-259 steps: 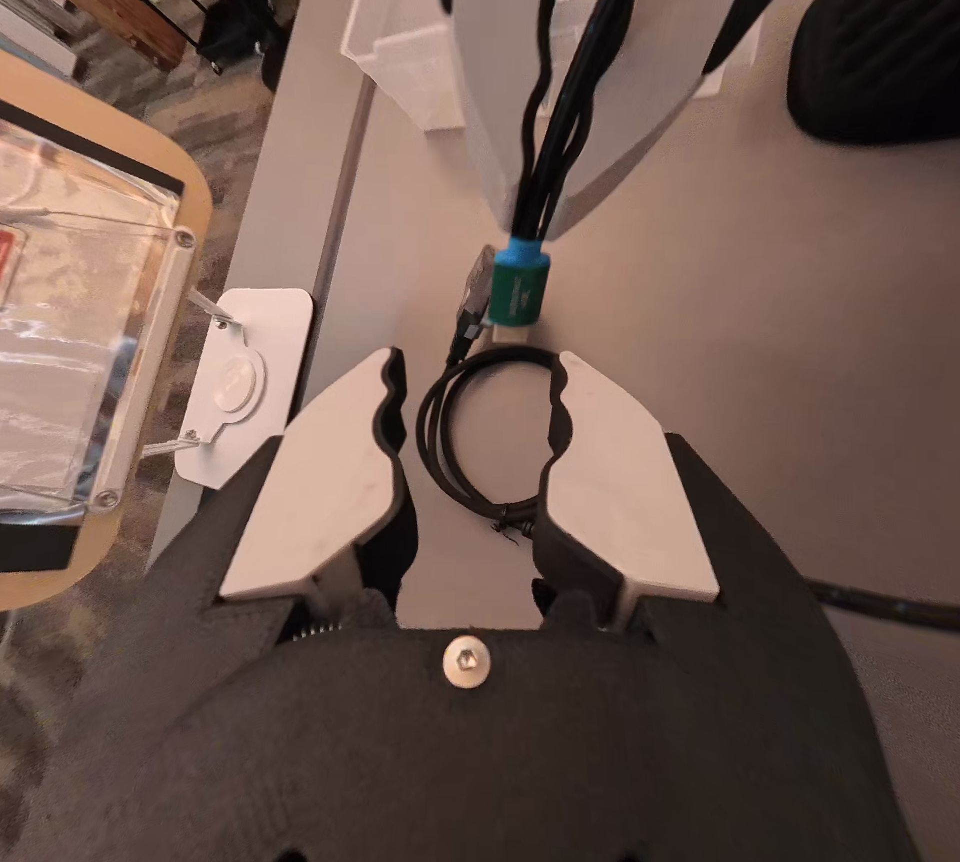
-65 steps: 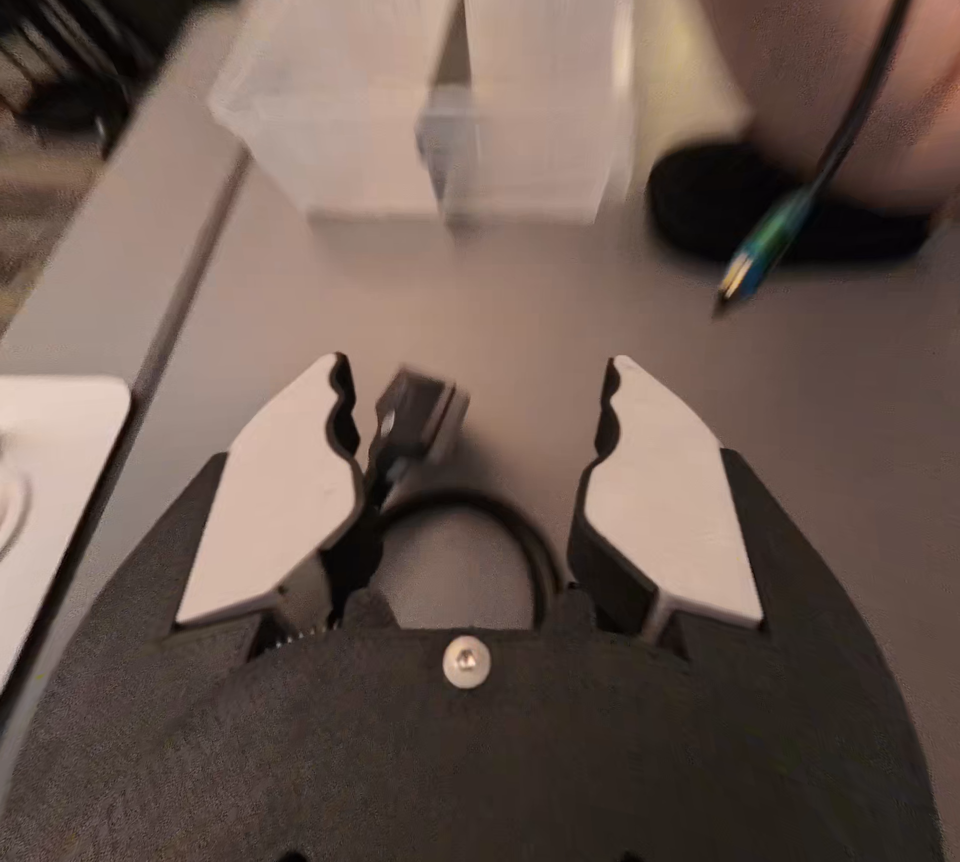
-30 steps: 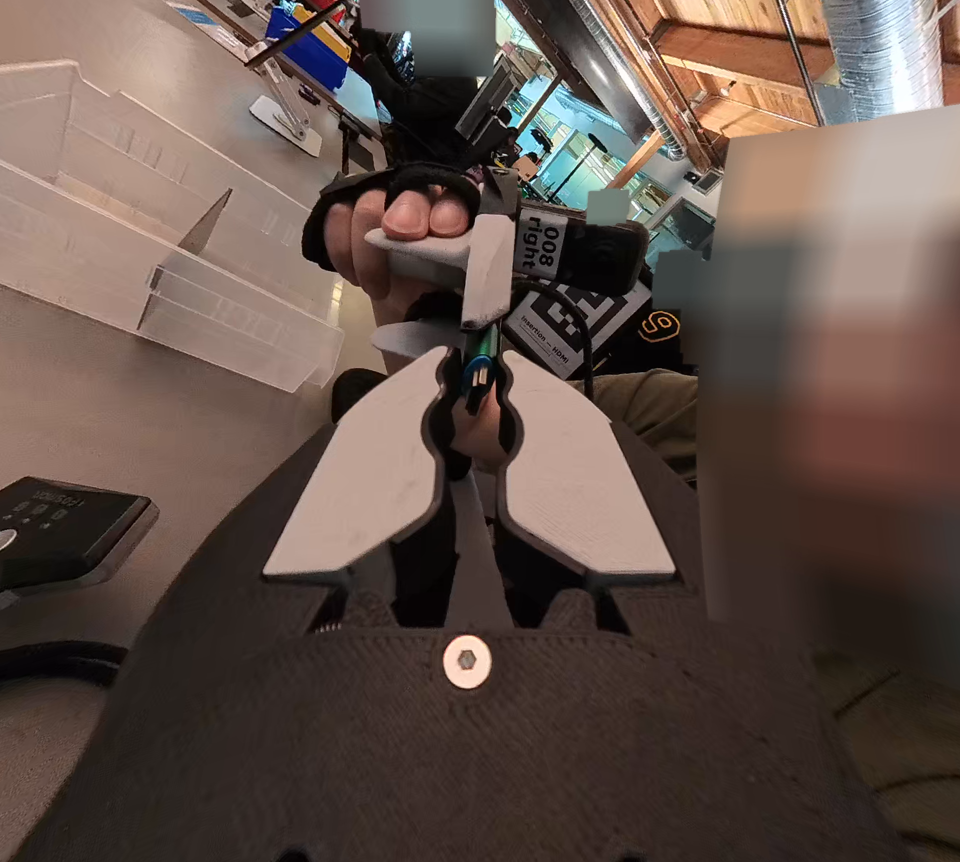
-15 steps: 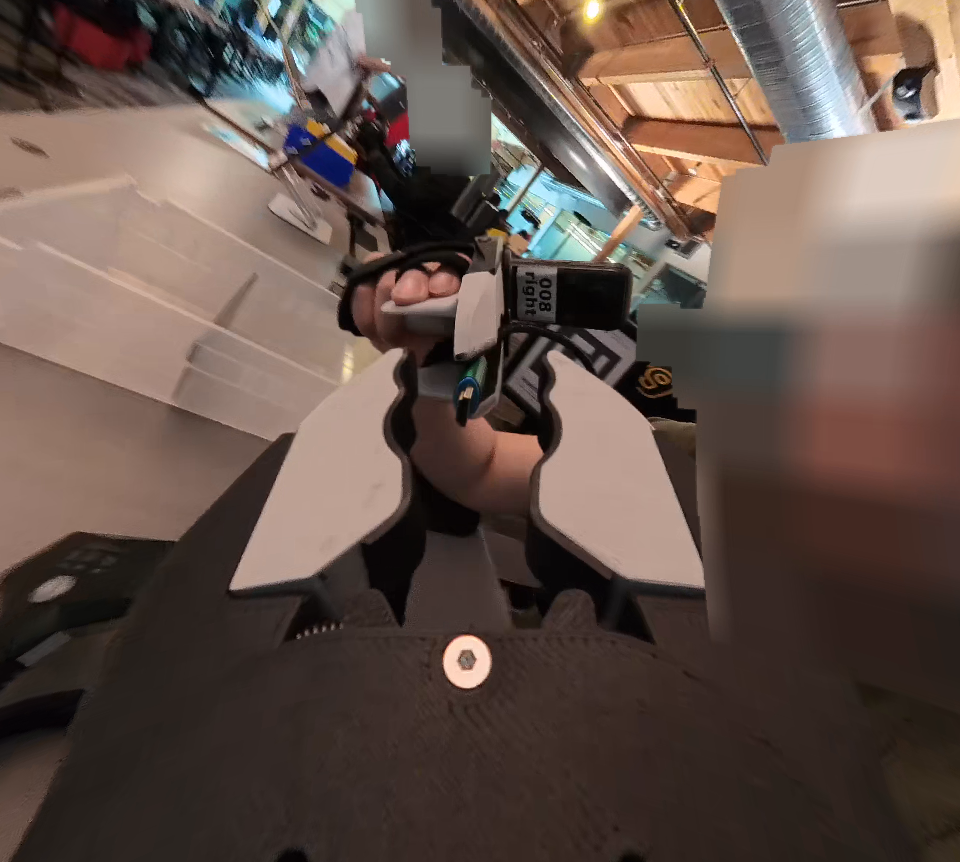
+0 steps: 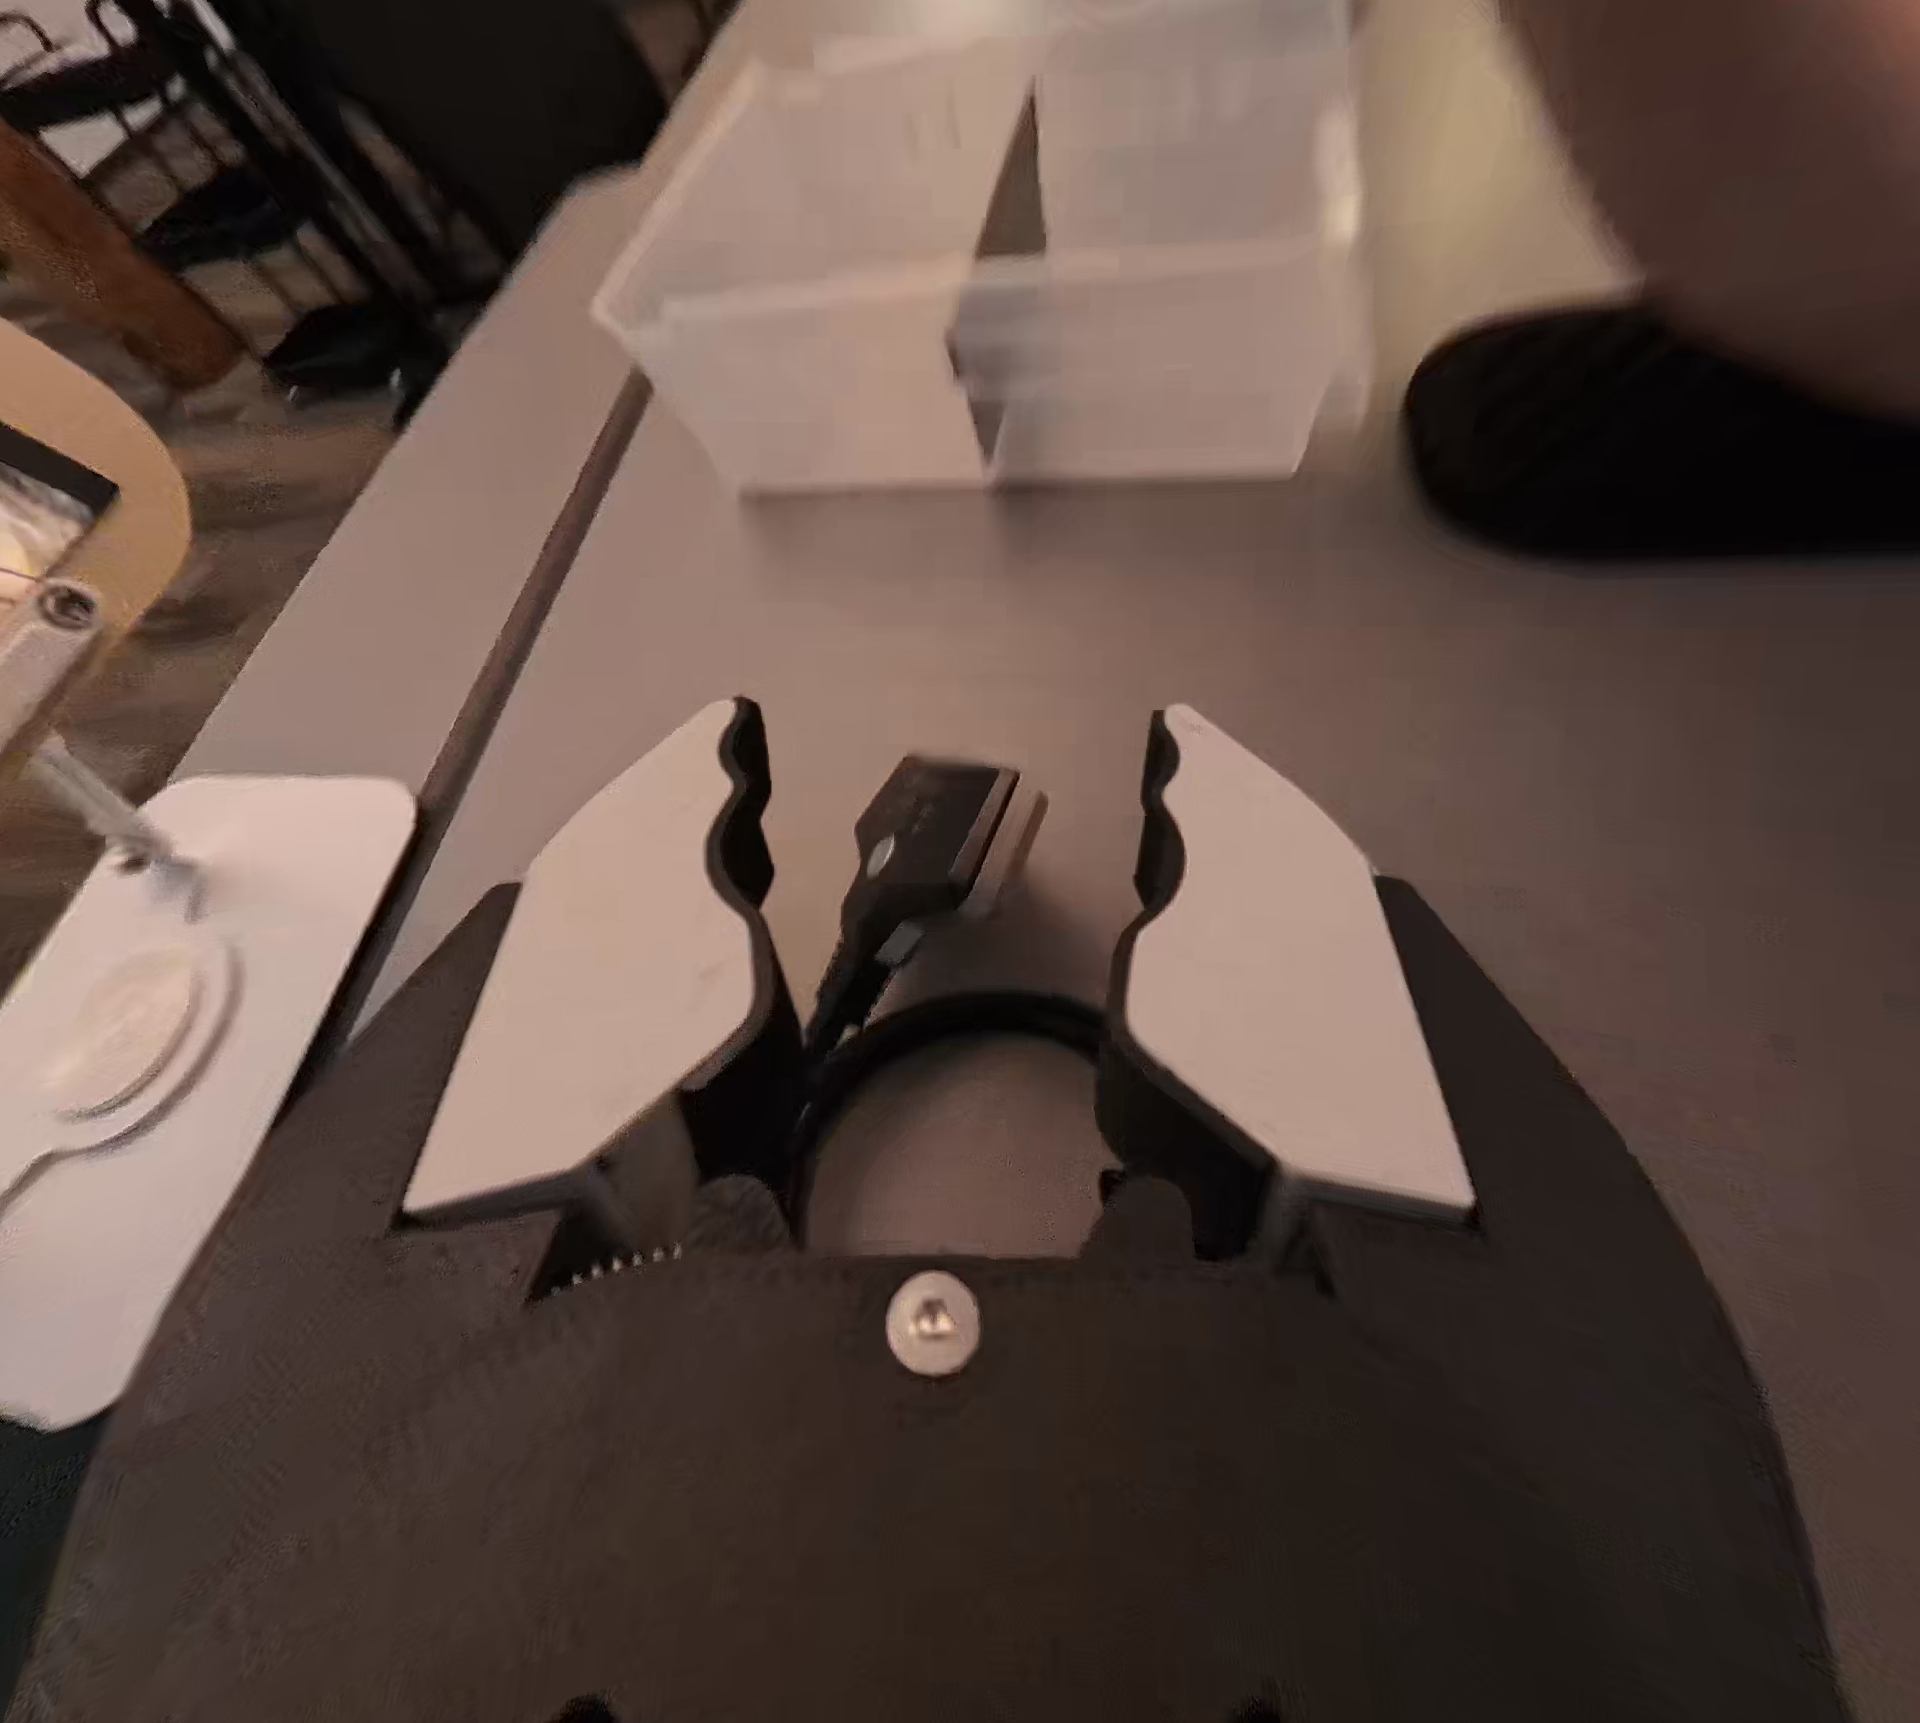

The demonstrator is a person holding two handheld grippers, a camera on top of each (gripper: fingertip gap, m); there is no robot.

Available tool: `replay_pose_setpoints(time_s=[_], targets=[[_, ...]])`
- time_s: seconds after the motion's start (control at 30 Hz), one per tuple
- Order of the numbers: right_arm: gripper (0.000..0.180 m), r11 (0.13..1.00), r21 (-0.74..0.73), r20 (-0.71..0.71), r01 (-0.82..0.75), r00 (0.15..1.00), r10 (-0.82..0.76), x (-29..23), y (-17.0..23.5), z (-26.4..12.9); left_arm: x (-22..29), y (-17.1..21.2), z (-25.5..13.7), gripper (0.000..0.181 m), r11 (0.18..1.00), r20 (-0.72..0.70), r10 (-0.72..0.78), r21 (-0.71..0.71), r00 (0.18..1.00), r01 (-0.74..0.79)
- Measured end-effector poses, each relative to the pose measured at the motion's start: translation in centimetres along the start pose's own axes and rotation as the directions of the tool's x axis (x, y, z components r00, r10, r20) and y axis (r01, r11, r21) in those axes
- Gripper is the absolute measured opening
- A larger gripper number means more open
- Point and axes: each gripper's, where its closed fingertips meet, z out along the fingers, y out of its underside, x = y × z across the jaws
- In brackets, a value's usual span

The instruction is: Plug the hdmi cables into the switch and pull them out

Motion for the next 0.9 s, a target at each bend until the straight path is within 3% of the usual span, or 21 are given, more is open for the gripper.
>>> replay_pose_setpoints(time_s=[0.2,0.47,0.57,0.63,0.73,0.9], targets=[[0.022,0.995,0.071,-0.028,-0.064,0.997,0.066,1.6,-0.6,-2.3,1.2,3.4,3.7,0.067,0.947,0.087,0.172,-0.29,0.981,-0.14],[0.023,0.981,0.153,-0.014,-0.12,0.992,0.124,2.5,-1.7,-4.5,-0.7,7.9,5.8,0.053,0.887,0.159,0.275,-0.422,0.948,-0.187],[0.022,0.973,0.179,0.001,-0.144,0.989,0.146,2.5,-2.0,-4.9,-1.4,9.0,6.7,0.037,0.88,0.195,0.315,-0.426,0.929,-0.209],[0.023,0.968,0.19,0.026,-0.164,0.986,0.162,2.3,-2.2,-4.9,-2.5,8.7,6.7,0.026,0.871,0.249,0.385,-0.418,0.889,-0.26],[0.022,0.965,0.181,0.088,-0.192,0.98,0.179,1.6,-2.1,-4.6,-4.1,7.0,5.6,0.024,0.871,0.352,0.44,-0.389,0.826,-0.299],[0.022,0.96,0.109,0.244,-0.259,0.943,0.227,-0.7,-1.1,-3.2,-5.7,-0.3,0.2,0.022,0.883,0.59,0.466,-0.26,0.659,-0.392]])
